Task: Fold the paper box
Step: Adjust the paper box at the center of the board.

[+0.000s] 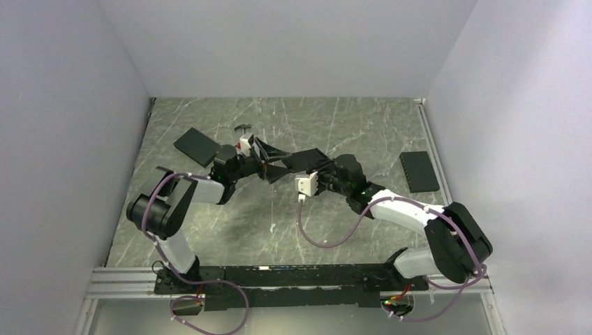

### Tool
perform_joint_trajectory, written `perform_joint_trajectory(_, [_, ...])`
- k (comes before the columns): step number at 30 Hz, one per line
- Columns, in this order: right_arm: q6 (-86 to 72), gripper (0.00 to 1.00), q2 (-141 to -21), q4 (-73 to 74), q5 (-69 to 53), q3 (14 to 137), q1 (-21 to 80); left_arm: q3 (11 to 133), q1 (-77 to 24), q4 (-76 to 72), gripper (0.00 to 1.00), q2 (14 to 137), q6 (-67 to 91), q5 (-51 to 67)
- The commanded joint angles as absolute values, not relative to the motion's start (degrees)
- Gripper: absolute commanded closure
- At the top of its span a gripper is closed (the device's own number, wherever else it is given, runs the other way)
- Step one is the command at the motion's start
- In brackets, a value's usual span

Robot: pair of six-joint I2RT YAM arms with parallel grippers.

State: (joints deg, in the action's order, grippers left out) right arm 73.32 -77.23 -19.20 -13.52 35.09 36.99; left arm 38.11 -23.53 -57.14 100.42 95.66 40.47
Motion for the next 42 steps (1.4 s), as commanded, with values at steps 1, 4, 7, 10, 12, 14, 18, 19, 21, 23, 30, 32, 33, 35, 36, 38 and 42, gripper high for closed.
perform_joint_trajectory(1, [63.4,0.82,-75.9,-15.6,-16.0,40.1,35.1,35.0,-22.8,-55.6,0.22,95.9,91.4,40.5])
perform_joint_trajectory(4, [57.7,0.84,-76.0,-14.2,-17.6,42.4,33.7,33.0,-22.8,-58.7,0.20,96.1,92.5,40.6])
perform_joint_trajectory(7, [53.2,0.85,-76.2,-12.0,-21.2,44.2,31.7,31.6,-22.3,-61.4,0.16,95.5,92.6,40.1])
perform_joint_trajectory(10, [50.4,0.85,-75.6,-9.5,-24.8,45.2,28.9,30.9,-19.4,-58.7,0.14,91.4,88.6,39.7])
perform_joint_trajectory(12, [46.0,0.85,-75.4,-7.0,-28.5,46.6,26.5,31.6,-16.7,-52.4,0.13,86.1,81.3,38.2])
perform_joint_trajectory(14, [39.8,0.85,-75.8,-3.7,-33.9,49.1,23.3,35.0,-15.9,-39.5,0.13,78.8,67.1,34.9])
perform_joint_trajectory(18, [26.1,0.87,-78.5,4.5,-46.3,55.2,18.0,41.2,-16.5,-18.6,0.01,66.6,41.5,26.5])
perform_joint_trajectory(19, [23.1,0.87,-79.4,6.0,-48.8,56.5,17.2,40.6,-16.5,-18.6,0.01,64.8,38.5,24.8])
perform_joint_trajectory(21, [17.4,0.87,-81.0,7.6,-53.5,58.2,15.9,38.2,-16.4,-21.6,0.01,61.9,35.8,24.1])
perform_joint_trajectory(23, [11.2,0.88,-82.3,7.7,-57.7,59.2,15.0,36.2,-16.2,-28.1,0.01,62.6,32.3,29.5])
perform_joint_trajectory(30, [-14.0,0.88,-84.5,-8.4,-70.3,55.0,12.9,29.7,-16.5,-50.5,0.01,71.0,30.3,43.3])
perform_joint_trajectory(32, [-20.4,0.88,-84.8,-15.0,-71.5,53.1,12.8,27.1,-16.6,-56.1,0.01,72.3,30.8,43.4])
perform_joint_trajectory(33, [-23.5,0.88,-84.9,-19.4,-71.9,52.2,12.8,26.8,-16.8,-57.1,0.01,73.2,31.3,43.6])
perform_joint_trajectory(35, [-32.1,0.89,-85.9,-27.8,-72.9,50.1,12.8,27.2,-18.1,-59.1,0.00,75.1,32.3,43.7])
perform_joint_trajectory(36, [-35.6,0.89,-86.6,-31.4,-73.3,49.3,12.8,27.1,-18.8,-61.1,0.00,76.2,33.0,43.8])
perform_joint_trajectory(38, [-40.6,0.89,-88.1,-36.6,-73.8,48.8,12.8,27.4,-19.8,-65.2,0.00,78.7,35.9,43.6])
perform_joint_trajectory(42, [-49.3,0.90,-90.4,-45.8,-74.5,48.0,13.0,28.8,-21.9,-74.8,0.01,84.7,41.5,43.5])
